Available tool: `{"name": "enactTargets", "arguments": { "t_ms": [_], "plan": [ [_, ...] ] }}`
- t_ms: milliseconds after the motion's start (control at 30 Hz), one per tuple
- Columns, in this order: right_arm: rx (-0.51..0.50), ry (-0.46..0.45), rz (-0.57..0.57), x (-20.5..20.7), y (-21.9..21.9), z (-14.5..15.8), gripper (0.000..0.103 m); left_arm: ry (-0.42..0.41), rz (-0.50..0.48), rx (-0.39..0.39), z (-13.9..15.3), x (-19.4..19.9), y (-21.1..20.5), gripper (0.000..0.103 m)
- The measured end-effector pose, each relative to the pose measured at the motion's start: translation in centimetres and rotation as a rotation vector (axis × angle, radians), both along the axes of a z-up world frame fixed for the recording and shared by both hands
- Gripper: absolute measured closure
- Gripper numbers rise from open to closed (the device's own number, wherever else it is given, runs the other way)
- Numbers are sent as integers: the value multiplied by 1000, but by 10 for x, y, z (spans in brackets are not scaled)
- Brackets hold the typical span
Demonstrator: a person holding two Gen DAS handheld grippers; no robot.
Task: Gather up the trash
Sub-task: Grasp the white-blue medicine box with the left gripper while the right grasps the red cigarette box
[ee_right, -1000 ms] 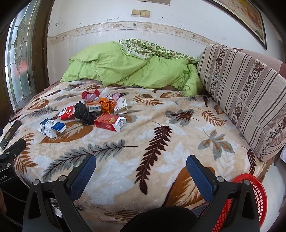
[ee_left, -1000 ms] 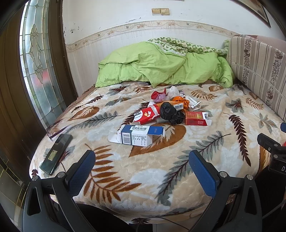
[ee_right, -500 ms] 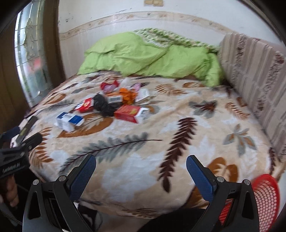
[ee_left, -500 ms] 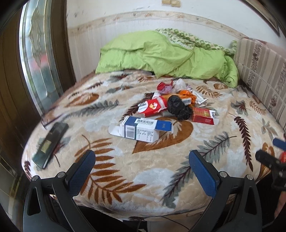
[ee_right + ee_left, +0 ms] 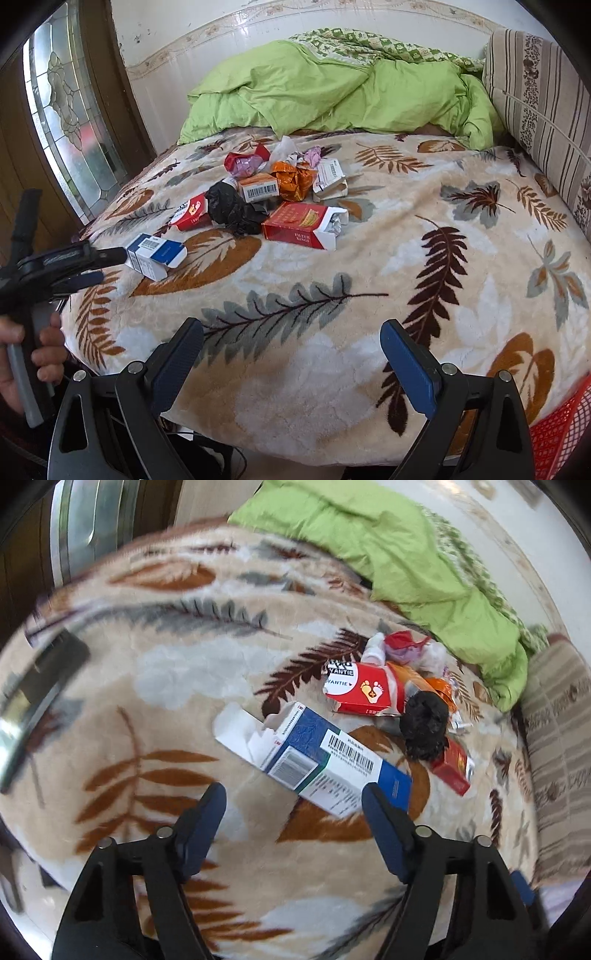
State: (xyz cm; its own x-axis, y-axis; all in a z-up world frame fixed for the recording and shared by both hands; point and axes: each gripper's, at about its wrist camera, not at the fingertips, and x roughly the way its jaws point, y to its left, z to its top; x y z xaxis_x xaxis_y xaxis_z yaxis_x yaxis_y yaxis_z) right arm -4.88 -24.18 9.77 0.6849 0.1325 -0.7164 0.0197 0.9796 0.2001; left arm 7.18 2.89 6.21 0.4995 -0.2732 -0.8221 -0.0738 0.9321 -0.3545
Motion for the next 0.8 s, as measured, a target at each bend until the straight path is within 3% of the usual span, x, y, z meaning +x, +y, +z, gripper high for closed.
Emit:
{"name": "enactTargets", "arguments": {
  "t_ms": [167,267,367,500,700,800],
  "plan": [
    [24,15,23,14,-3,-4,5,2,-5,38,-11,31,-21,31],
    [22,1,39,30,-7,0,5,-54,-48,92,-8,48,-32,43],
    [57,-20,63,62,-18,8,5,-91,-86,119,-11,61,-37,49],
    [157,16,57,128,-43,0,5,-105,-125,129,-15,65,-39,50],
    [194,97,5,189,-62,-41,22,-124,-165,145,-16,64,-38,50],
    [238,153,15,197,-62,-56,29,-128,-172,146,-17,63,-39,50]
  ]
}}
